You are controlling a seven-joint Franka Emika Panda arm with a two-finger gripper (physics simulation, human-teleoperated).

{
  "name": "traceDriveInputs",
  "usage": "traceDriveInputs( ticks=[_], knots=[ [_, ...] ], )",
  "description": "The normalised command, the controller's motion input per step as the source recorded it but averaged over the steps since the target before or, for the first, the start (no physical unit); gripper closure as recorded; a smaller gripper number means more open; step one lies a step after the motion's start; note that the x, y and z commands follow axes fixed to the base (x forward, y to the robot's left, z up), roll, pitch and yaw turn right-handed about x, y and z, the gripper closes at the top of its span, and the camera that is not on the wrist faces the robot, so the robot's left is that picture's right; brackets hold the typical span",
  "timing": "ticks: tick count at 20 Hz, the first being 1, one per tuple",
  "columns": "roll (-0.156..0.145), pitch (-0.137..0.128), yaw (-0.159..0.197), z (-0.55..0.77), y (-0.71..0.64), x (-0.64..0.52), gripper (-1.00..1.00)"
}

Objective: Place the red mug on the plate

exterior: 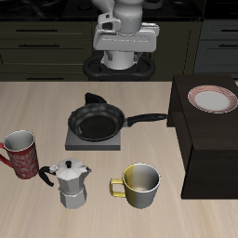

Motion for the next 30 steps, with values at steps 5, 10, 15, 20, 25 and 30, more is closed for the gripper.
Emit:
traceDriveInputs(
  ticks=[5,10,15,20,25,30],
  knots=[
    [-0.005,0.001,-0.014,0.02,-0.05,0.05,-1.0],
    [0.012,0.0,0.007,0.02,-0.12,0.11,-1.0],
    [0.017,-0.007,-0.011,0.12,-0.25,0.16,-1.0],
    [0.043,-0.004,-0.007,0.19,-0.37,0.24,-1.0],
    [0.022,-0.017,-0.027,0.17,-0.36,0.24,-1.0],
    [-0.005,-0.018,0.011,0.08,-0.42,0.28,-1.0]
  ],
)
